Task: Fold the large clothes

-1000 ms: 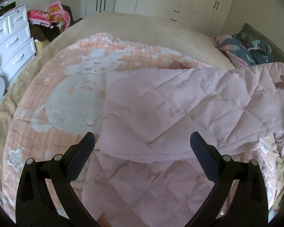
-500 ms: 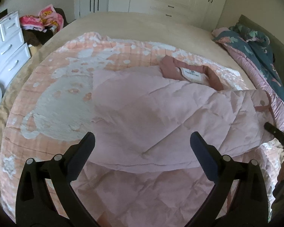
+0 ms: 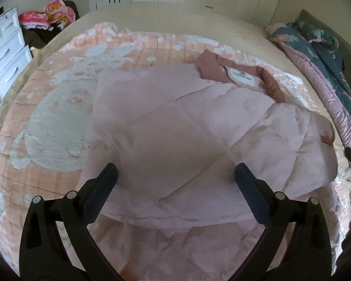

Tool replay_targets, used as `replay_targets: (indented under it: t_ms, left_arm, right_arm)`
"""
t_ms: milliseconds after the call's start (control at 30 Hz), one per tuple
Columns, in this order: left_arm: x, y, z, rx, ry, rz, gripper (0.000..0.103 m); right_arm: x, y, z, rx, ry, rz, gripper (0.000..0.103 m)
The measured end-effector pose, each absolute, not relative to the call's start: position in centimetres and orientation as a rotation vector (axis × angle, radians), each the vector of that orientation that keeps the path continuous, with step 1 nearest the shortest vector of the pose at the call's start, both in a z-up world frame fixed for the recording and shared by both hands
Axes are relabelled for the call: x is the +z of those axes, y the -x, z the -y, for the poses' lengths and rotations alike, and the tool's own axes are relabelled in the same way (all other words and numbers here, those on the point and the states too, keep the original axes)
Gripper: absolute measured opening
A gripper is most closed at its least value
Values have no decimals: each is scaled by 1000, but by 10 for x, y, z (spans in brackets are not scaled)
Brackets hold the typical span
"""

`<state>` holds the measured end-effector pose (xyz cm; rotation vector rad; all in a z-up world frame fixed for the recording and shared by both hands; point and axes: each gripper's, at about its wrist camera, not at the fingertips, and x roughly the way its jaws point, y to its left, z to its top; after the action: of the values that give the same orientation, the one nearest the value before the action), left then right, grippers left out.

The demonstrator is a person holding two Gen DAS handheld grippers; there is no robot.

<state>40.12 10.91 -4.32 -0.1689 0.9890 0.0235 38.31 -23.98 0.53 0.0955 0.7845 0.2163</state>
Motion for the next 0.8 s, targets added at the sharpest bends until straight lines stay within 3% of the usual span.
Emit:
replay_targets:
  t_ms: [100,167,400,567,800]
  left_arm:
    - [-58,-409,-108,40,150,-1029,94]
    - [-65,-411,-108,47,148,-1039,95]
    - [-78,-416,-109,53,144,-1047,95]
    - [-79,-415,-109,50,147,-1032,95]
    - [-81,-414,-107,46,138,-1015,95]
  right_arm:
    - [14,-382,228,247,-68,-772,63]
    - [17,-383,216,270,-53,-776,71]
    - [11,-395,165,334,52,-824,73]
    - [-14,-410,135,339,102,-919,74]
    - [-61,-431,126,298,102,-1031,89]
